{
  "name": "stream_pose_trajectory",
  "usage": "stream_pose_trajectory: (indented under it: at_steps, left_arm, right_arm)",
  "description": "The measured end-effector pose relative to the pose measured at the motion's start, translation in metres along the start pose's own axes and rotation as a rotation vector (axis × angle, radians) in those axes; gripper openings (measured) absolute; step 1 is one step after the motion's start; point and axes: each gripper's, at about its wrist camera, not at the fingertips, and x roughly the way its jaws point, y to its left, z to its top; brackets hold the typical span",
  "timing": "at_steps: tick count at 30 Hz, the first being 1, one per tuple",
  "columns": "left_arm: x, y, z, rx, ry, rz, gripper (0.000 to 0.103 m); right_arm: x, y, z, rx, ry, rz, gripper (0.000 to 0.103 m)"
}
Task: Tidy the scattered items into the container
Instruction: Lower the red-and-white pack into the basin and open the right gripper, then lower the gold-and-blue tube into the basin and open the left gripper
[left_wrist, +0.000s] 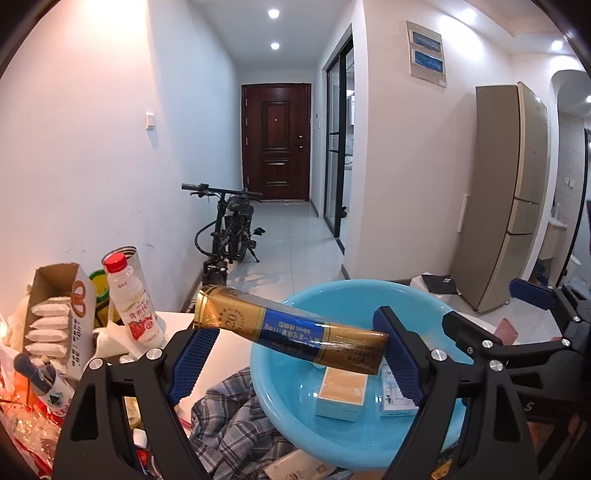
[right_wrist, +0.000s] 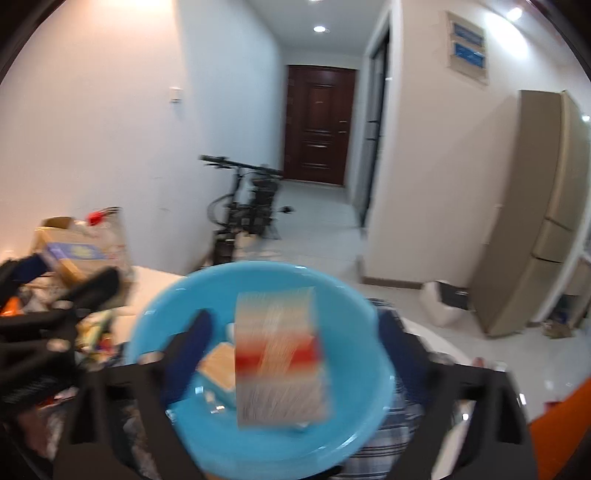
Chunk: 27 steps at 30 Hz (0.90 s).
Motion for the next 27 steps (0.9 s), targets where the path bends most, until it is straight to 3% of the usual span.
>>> stream_pose_trajectory:
  at_steps: [4, 27]
  left_arm:
    - [-0.001, -0.002, 0.0, 0.004, -0.005, 0.003, 0.084]
    - [0.002, -0.015, -0.002, 0.026, 0.0, -0.023, 0.084]
  right_arm:
    - [-0.002, -0.007, 0.001, 0.029, 0.005, 0.041, 0.103]
    - [0.001, -0.013, -0.001, 0.012, 0.03, -0.073, 0.103]
